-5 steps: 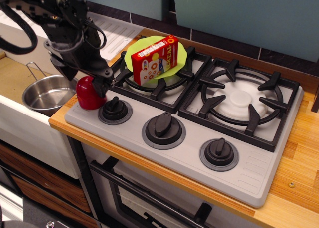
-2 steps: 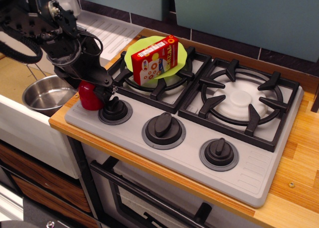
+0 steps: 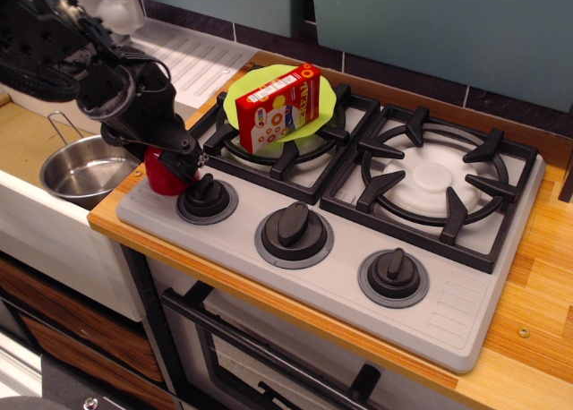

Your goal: Put cereal on plate and sweetpotato in pot or pan in sink

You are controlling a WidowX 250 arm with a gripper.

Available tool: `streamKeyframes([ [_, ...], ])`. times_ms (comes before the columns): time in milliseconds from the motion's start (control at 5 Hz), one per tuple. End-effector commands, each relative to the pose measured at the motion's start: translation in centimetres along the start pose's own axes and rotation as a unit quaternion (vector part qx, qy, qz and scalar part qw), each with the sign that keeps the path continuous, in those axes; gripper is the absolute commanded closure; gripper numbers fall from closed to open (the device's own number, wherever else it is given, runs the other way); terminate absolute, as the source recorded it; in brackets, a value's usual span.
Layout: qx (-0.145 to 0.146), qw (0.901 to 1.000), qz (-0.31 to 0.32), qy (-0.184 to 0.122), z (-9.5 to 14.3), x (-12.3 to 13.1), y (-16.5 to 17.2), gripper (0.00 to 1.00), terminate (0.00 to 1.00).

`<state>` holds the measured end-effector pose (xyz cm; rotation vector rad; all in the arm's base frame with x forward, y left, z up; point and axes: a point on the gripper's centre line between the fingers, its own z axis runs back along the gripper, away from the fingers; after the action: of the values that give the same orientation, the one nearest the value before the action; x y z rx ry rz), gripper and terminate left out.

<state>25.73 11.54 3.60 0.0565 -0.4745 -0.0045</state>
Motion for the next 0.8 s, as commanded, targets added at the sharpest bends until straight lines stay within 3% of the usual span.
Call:
streamKeyframes([
  [0,-0.016,0.9998,0.006,0.011,2.6,1.0,0.5,1.00,0.00],
  [400,-0.030,0.9995,-0.006,0.004,5.0,1.1,1.8,1.00,0.00],
  [600,-0.056,0.9976,-0.028,-0.027,5.1,1.3,3.9,1.00,0.00],
])
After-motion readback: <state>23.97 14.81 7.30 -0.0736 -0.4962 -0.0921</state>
